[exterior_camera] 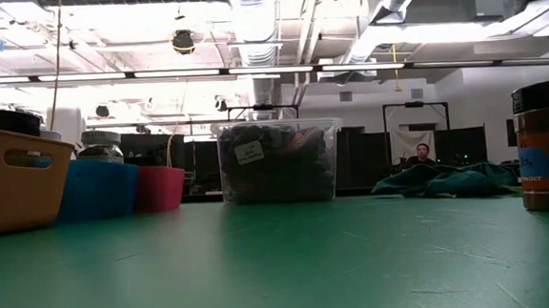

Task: Sort spices by type
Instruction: Put the top black seasoning bottle into the orange bin

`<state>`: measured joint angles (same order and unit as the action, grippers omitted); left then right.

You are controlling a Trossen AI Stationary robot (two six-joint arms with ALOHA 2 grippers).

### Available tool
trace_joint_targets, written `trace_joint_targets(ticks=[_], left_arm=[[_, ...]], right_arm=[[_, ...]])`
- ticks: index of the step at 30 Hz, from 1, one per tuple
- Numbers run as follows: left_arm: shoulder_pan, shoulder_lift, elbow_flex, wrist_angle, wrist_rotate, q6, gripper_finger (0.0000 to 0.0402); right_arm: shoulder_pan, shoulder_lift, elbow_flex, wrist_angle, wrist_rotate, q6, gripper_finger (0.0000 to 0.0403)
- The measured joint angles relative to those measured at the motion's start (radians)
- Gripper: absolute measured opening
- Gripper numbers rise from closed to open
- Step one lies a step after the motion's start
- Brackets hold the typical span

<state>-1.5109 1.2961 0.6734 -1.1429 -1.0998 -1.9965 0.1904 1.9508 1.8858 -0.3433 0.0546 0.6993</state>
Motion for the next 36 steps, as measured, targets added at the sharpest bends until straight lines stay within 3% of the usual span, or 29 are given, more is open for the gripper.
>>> trace_joint_targets(ticks=[9, 25, 36], left_arm=[[0.075, -0.091, 0.038, -0.047, 0.005, 0.216, 0.0167], [0.082, -0.199, -0.006, -0.043, -0.083, 0.402, 0.0167], [0.082, -0.199, -0.075, 0.033, -0.079, 0.309, 0.0167]], right_arm=[[-0.001, 0.002, -0.002, -0.035, -0.009, -0.001, 0.0327], [0.019, 0.002, -0.002, -0.046, -0.034, -0.019, 0.0327], [0.019, 0.002, -0.002, -0.044, -0.034, -0.025, 0.0327]])
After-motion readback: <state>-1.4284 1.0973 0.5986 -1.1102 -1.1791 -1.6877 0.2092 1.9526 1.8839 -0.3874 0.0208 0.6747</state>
